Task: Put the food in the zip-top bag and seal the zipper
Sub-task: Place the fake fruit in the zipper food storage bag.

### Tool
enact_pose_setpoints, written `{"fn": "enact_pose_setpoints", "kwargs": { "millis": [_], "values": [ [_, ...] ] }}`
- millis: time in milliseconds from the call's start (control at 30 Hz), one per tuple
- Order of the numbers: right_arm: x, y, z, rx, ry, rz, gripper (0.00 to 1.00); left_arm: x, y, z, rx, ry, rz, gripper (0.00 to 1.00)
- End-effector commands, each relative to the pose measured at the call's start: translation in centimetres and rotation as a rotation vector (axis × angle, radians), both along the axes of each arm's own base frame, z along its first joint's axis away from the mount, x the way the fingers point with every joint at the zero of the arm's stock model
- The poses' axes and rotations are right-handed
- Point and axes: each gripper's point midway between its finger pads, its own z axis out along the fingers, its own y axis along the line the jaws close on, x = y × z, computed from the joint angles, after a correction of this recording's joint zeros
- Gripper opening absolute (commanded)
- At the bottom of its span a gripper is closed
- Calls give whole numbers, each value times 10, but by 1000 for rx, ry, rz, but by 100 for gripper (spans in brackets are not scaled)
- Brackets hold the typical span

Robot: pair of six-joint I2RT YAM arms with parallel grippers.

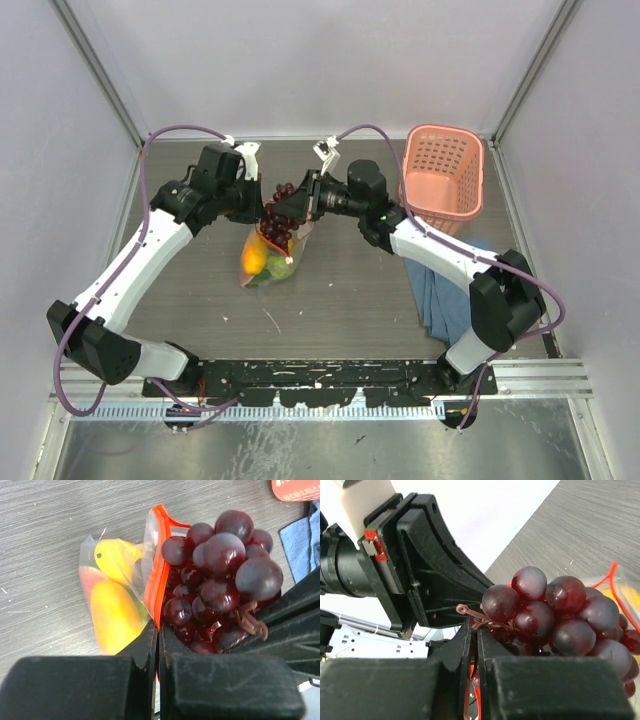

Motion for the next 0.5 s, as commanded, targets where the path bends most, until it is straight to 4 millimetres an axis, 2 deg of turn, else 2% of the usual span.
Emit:
{"fn": "enact_pose_setpoints", "kwargs": {
  "millis": [0,200,467],
  "values": [
    [-31,1,64,138,-206,91,1,10,-7,24,-56,-74,3,0],
    [-46,9,54,105,-219,159,1,10,-6,25,-57,-77,4,0],
    [-35,11,10,-10,-158,127,1,7,-11,29,-82,-92,-25,0]
  ]
}}
